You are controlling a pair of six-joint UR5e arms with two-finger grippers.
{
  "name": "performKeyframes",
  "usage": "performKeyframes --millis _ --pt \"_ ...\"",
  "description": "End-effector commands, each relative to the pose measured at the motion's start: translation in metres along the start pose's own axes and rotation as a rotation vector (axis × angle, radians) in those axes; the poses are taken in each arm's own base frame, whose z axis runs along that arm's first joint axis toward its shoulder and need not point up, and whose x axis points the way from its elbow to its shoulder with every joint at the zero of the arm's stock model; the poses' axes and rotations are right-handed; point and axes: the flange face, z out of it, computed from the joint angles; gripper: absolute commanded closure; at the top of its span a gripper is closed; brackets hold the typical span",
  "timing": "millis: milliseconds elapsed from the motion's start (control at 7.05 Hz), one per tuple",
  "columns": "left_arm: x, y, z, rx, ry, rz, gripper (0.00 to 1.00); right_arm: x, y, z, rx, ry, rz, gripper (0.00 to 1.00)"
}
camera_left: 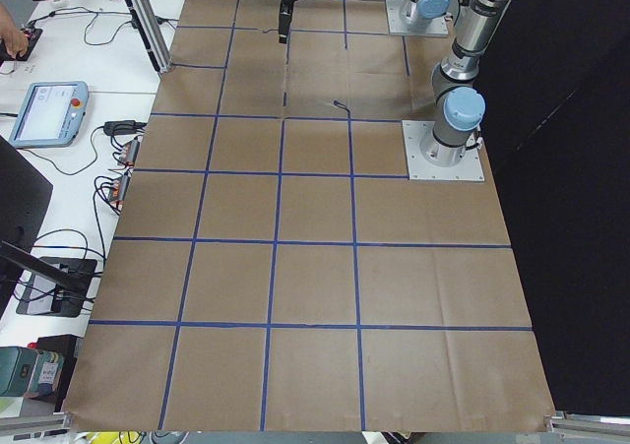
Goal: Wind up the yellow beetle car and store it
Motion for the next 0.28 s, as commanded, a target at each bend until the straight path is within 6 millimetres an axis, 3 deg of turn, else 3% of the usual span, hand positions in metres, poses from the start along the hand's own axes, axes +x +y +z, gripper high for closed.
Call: performKeyframes --millis 0,142 --pt "0.0000 0.0010 -0.0002 0.000 0.000 0.001 0.01 -0.0008 0.0029 -0.0060 0.015 0.011 -0.003 0.00" --pt "0.0000 0.0006 0.0006 -0.001 0.000 0.000 0.01 -0.0030 0.0027 -0.0058 0.020 0.013 -0.008 0.00"
